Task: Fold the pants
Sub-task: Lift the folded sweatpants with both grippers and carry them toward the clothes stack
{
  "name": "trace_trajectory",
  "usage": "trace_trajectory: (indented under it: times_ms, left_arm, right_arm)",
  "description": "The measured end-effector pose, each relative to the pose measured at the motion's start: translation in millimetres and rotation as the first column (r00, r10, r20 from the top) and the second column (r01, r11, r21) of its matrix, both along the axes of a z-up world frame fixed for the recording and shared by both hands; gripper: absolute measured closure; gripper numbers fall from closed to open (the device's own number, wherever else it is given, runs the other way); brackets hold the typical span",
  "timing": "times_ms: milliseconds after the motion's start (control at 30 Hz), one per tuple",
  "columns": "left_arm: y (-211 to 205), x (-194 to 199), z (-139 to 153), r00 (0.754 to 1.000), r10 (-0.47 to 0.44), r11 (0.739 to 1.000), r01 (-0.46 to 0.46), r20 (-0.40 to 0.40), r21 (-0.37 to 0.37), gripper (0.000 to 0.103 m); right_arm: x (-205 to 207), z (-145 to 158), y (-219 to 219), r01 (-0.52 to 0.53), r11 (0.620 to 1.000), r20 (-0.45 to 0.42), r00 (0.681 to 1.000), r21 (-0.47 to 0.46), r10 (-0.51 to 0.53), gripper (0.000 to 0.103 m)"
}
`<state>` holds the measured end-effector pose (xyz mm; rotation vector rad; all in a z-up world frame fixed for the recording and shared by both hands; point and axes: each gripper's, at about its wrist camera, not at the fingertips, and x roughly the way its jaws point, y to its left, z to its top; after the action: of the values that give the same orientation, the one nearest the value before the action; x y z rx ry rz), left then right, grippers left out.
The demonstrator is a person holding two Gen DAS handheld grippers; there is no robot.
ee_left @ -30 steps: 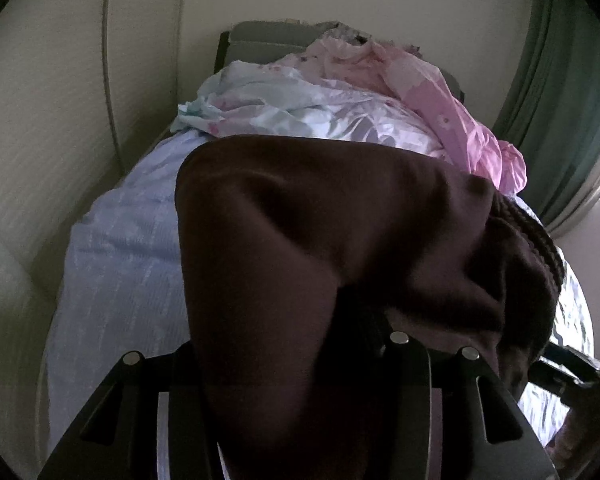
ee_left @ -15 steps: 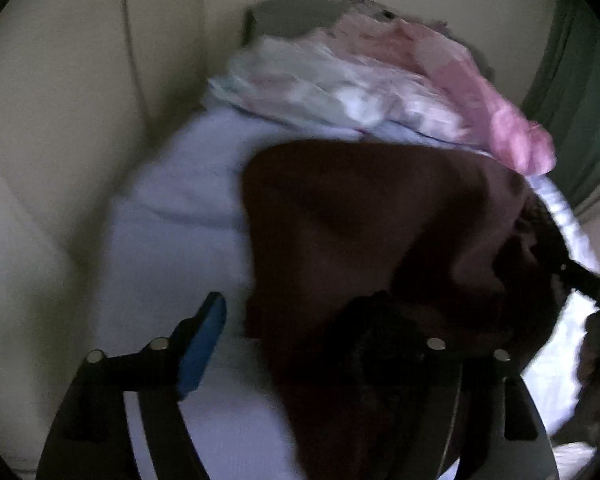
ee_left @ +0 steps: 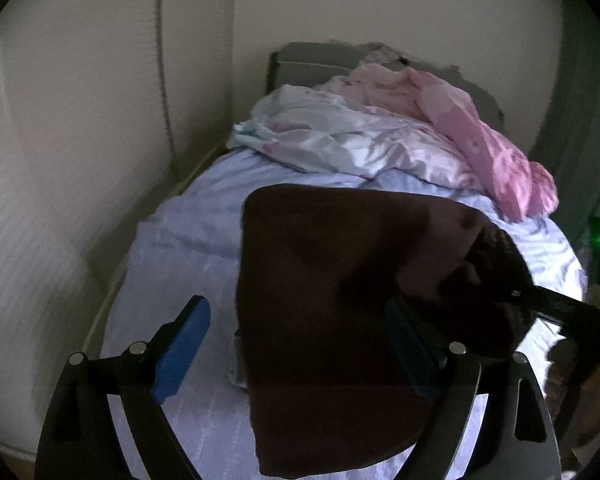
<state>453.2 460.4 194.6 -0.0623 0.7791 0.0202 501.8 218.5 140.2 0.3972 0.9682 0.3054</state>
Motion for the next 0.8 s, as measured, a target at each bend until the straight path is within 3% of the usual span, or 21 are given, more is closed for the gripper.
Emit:
trace_trajectory:
  times_ms: [200,333,800]
  left_arm:
    - [-14,-14,2,0.998,0.039,0.999,-0.038,0.046,-0.014,0.013]
    - [-27,-15,1,0.997,0.029,0.999,-0.031,0.065,0.032,0.008]
    - [-31,-16,-8,0.997,0.041,0.999,-0.04,0.068,-0.013,0.008]
  right_arm:
    - [-4,5,-4,-0.022,1.0,0.045,0.999,0.002,0.022,0.022]
    - [-7,7,-10,-0.017,1.0,0.052,0.999,-0.001,0.017,0.022]
    - [-13,9,-22,-0.025,1.0,0.057,0.998,-0.019,0.026,0.022]
